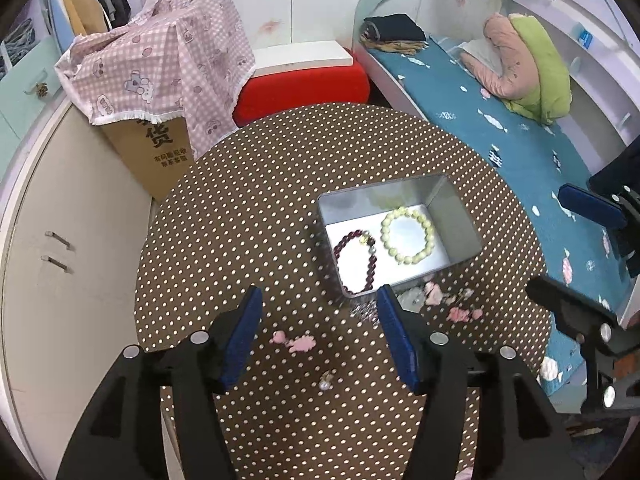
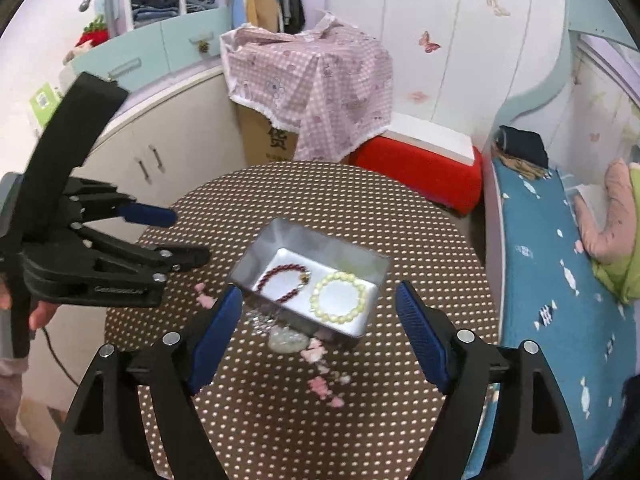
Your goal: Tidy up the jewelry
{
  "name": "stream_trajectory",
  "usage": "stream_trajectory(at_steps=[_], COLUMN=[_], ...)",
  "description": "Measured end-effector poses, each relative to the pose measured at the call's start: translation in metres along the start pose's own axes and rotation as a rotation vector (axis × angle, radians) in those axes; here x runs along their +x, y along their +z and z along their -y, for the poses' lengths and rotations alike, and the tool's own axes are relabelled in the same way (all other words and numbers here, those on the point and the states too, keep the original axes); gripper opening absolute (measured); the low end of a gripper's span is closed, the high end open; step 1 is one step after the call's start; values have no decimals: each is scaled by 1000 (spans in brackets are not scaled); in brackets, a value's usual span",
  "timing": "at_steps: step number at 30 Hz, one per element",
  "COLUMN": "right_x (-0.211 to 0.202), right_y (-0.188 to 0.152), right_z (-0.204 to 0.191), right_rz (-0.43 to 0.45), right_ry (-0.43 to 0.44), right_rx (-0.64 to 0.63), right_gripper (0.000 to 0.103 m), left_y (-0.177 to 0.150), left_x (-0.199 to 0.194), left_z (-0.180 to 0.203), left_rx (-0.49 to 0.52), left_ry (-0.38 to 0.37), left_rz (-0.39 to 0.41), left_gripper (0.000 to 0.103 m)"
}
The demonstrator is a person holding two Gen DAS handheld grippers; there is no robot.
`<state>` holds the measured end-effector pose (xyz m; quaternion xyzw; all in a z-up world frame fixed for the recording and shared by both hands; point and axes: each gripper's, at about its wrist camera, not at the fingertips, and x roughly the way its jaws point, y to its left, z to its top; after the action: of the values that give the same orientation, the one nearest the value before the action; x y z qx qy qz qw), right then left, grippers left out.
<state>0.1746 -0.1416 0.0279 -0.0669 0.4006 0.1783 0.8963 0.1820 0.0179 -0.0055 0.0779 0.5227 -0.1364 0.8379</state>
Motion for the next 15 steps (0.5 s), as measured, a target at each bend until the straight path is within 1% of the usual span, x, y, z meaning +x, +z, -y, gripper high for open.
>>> stream_trajectory(at_steps=[4,8,10,12,15], right_x=[3,9,11,19,31], right_y=[-11,-20,-22,-22,-25], right_z=[-21,-46,-56,-68,-83], right_rz=[-15,-28,-32,-66,-105], right_ry=[50,99,110,118,158], right_rx=[-46,-86,-101,-119,-120], right_gripper=[77,77,77,76,76], left_y=[-14,-29,-38,-45,-57], left_x=[1,2,1,0,1], left_z=[-4,-12,-16,-19,-29], left_rx=[11,14,19,17,6], left_ry=[20,31,40,40,41], left_rz=[-1,-8,-3,-11,-24], left_gripper=[64,65,65,65,65])
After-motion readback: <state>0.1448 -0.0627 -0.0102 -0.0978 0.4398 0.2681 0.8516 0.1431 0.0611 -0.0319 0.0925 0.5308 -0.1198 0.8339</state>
